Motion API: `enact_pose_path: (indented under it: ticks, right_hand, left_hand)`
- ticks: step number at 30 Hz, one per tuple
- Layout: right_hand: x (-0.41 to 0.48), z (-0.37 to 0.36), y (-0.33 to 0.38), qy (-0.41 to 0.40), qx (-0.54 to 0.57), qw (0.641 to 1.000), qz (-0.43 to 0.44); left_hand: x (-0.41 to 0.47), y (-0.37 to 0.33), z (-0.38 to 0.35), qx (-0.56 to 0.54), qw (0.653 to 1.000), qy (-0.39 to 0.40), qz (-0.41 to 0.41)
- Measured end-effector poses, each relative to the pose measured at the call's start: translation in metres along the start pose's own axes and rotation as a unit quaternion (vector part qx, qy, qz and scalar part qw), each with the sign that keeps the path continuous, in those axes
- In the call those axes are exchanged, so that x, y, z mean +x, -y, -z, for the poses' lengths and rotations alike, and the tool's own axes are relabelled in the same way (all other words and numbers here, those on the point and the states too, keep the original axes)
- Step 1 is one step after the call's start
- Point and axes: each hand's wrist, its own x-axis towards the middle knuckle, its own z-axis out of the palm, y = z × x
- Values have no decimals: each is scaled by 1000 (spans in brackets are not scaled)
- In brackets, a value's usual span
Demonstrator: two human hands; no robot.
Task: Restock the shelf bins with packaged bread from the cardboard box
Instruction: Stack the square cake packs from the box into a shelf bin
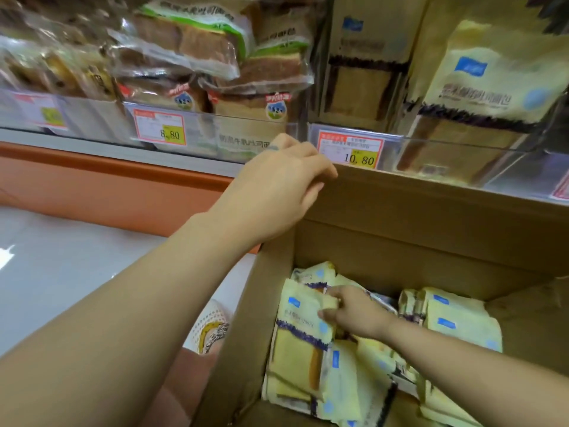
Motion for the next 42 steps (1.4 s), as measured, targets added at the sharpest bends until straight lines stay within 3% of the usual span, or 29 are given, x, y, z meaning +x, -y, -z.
enact_pose_path:
  ticks: [3, 11, 16, 19, 22, 26, 33, 42]
  right_hand:
    - [-15, 40, 15, -63, 8, 996, 68]
    - [-74, 111, 57, -208, -38, 948, 236]
    - [-95, 116, 65, -232, 26, 937, 258]
    - [-87, 108, 51, -252, 153, 934, 200]
    - [-62, 84, 11, -241, 187, 950, 63]
    - [-30, 34, -41, -55, 191, 976, -93]
    - [6, -36, -52, 70, 121, 981, -136]
    - [7, -39, -40, 21, 199, 970, -137]
  left_hand:
    - [-1, -5, 5, 12, 999, 5, -38]
    - [-11, -24, 9, 37, 986, 148, -70]
    - [-13, -29, 12, 72, 990, 106, -66]
    - [-13, -29, 9, 116, 989, 60, -68]
    - [-11, -26, 3, 155, 986, 41, -51]
    - [-7, -26, -6, 193, 979, 57, -37]
    - [0, -23, -15, 198, 975, 92, -39]
    - [2, -21, -17, 190, 976, 107, -25]
